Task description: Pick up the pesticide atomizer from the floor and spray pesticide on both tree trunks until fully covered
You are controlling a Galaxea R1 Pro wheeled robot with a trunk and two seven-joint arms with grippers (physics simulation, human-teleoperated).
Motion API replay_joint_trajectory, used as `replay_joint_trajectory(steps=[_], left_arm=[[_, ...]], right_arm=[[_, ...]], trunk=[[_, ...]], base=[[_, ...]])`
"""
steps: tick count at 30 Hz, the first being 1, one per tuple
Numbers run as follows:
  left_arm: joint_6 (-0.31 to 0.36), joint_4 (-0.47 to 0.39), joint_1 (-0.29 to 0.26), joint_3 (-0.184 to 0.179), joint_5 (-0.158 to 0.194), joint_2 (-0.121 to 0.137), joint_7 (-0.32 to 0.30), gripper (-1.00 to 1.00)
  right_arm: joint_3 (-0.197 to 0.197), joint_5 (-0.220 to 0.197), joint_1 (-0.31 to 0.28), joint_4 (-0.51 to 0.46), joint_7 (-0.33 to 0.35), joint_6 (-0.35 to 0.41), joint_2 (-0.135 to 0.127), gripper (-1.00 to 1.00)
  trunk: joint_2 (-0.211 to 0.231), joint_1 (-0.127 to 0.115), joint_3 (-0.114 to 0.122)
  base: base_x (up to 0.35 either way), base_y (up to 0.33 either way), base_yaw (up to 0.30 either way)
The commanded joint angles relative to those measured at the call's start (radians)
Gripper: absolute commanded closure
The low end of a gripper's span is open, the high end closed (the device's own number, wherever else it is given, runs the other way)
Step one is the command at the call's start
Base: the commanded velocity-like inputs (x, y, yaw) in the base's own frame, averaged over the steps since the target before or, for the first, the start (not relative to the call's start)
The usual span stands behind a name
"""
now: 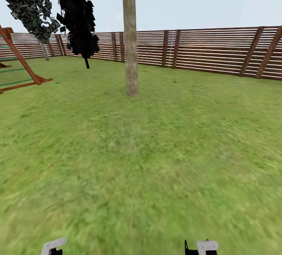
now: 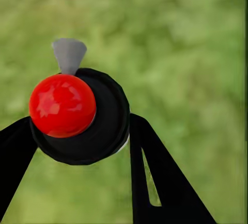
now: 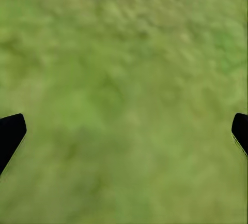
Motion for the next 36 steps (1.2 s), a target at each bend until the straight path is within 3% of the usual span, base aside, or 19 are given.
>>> replay_joint_trajectory(steps=[1, 36], left_arm=[[-0.003, 0.001, -0.001, 0.004, 0.005, -0.002, -0.005, 1.0], [-0.001, 0.001, -0.001, 0.005, 0.007, 0.001, -0.003, 1.0]], right_arm=[[0.008, 0.006, -0.001, 0.001, -0.01, 0.0, 0.0, -1.0], [0.005, 0.003, -0.001, -0.001, -0.018, 0.0, 0.0, -1.0]], trunk=[[0.0, 0.0, -0.001], [0.0, 0.0, -0.001]], base=[[0.339, 0.0, 0.0], [0.339, 0.0, 0.039]])
